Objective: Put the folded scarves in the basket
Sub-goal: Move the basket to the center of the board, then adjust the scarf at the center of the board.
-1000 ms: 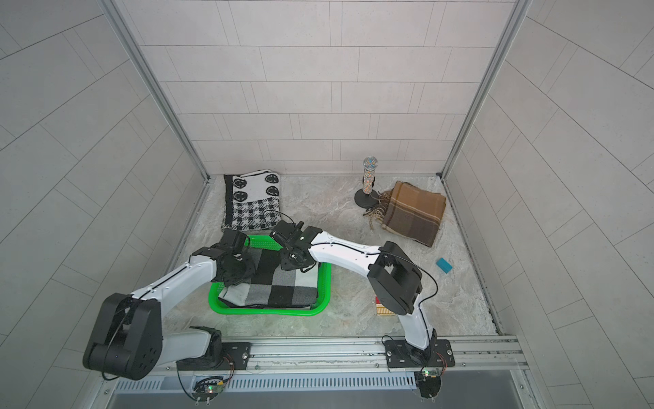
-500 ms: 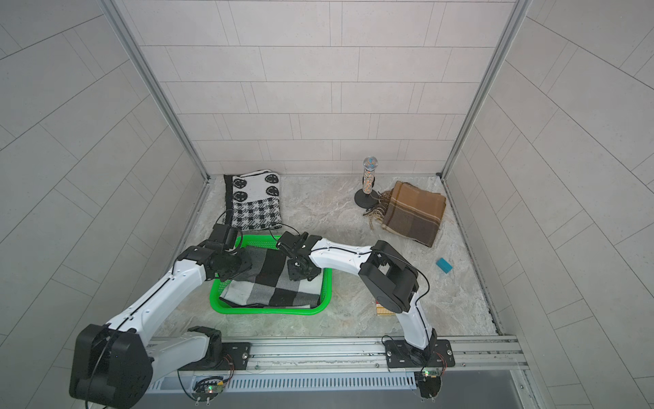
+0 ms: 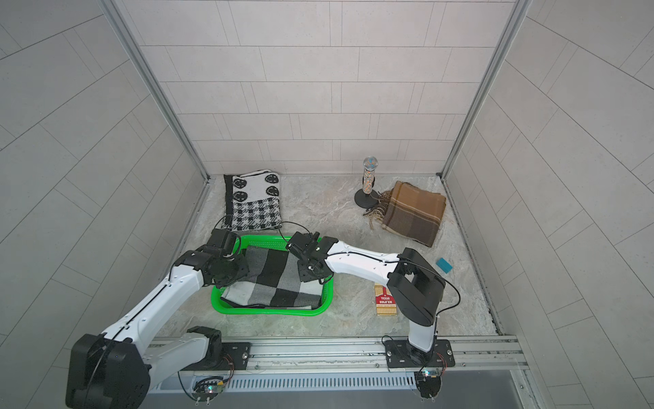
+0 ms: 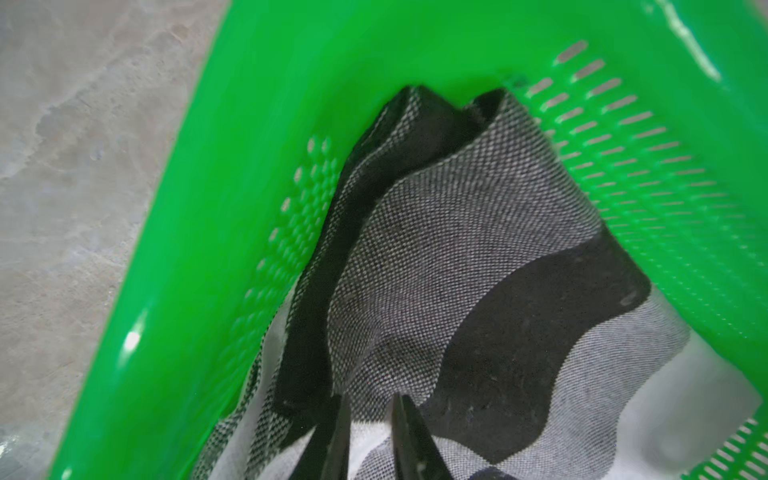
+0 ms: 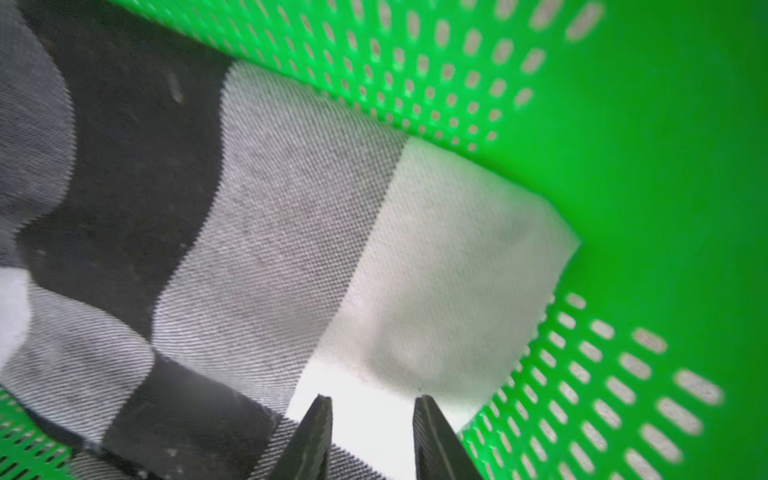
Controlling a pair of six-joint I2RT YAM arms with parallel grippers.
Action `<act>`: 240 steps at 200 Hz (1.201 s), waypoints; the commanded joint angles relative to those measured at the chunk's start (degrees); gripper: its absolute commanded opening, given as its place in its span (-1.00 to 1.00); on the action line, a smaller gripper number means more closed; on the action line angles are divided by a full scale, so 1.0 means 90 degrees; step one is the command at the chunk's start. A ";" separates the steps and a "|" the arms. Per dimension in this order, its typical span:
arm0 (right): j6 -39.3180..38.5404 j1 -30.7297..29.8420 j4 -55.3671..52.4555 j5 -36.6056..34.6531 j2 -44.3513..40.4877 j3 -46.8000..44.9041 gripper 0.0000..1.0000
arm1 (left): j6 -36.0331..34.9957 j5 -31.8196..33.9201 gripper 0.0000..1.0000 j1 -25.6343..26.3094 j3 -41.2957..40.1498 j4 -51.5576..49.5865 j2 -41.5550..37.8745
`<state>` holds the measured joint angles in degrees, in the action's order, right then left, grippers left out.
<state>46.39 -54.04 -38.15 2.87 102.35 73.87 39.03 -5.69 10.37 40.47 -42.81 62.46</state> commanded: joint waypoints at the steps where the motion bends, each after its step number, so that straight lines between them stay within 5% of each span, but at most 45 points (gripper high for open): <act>1: 0.0037 0.0082 -0.0155 -0.0275 -0.0388 -0.0362 -0.24 | 0.0017 0.0100 -0.53 -0.0034 0.0007 -0.0182 -0.0265; 75: -0.0318 0.1270 -0.0222 -0.0221 -0.1697 -0.1734 -0.22 | -0.0015 -0.0063 -0.18 -0.0195 0.1109 -0.0347 -0.0167; 128: -0.0507 0.1719 -0.0266 0.0013 -0.2479 -0.1839 -0.15 | -0.0448 -0.0305 0.23 -0.1532 0.2376 0.0101 0.1642; 200: -0.0607 0.1580 -0.0366 0.0364 -0.2942 -0.1038 -0.03 | -0.0467 -0.0514 0.10 -0.2881 0.4482 0.0704 0.4755; 240: -0.0667 0.1609 -0.0350 0.0442 -0.2957 -0.0915 -0.01 | -0.0708 -0.1175 0.07 -0.2979 0.5933 0.0297 0.6383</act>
<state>41.47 -39.70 -39.92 6.44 76.40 64.62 34.65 -11.73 -16.32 87.85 -37.28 113.80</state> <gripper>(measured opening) 0.493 0.536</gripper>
